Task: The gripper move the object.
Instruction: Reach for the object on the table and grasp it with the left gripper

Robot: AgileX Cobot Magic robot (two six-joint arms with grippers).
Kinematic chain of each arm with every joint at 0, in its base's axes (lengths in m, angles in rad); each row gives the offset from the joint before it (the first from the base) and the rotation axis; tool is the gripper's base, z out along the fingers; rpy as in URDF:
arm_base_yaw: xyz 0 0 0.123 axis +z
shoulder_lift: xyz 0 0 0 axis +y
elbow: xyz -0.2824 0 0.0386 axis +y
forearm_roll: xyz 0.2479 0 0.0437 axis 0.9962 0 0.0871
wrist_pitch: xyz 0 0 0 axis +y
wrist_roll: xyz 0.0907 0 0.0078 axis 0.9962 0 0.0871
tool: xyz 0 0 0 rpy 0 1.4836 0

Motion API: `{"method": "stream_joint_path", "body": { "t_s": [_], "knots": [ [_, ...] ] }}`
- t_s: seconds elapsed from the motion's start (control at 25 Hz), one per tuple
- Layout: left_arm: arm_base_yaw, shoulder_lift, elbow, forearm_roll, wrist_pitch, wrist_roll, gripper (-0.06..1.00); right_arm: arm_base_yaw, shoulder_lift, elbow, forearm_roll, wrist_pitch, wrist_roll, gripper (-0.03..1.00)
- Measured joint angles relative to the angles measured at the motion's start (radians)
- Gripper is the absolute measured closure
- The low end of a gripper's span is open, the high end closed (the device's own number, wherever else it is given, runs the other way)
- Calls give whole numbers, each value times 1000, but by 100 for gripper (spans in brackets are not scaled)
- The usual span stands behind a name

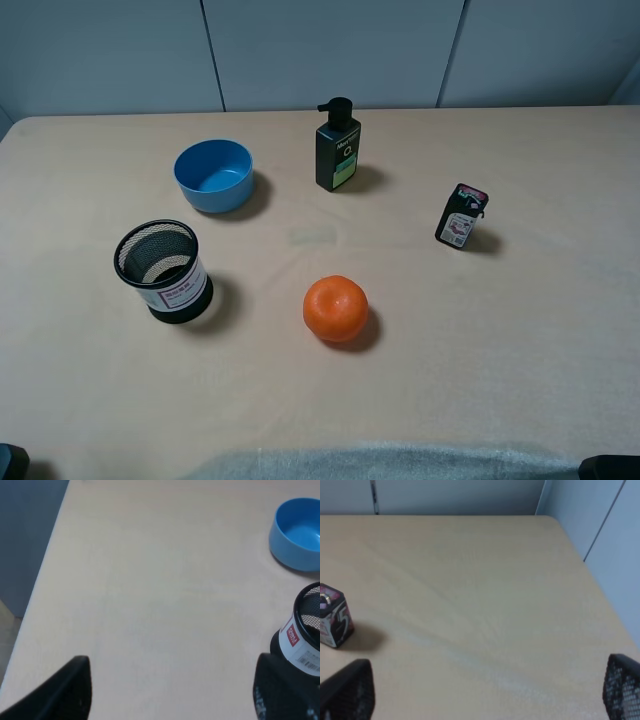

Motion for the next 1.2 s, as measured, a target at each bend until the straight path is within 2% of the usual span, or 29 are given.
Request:
{"method": "stream_joint_path", "body": {
  "t_s": [1.2],
  "knots": [
    [0, 0, 0, 0, 0, 0, 21, 0, 0, 0, 0, 0, 0, 27]
  ]
}}
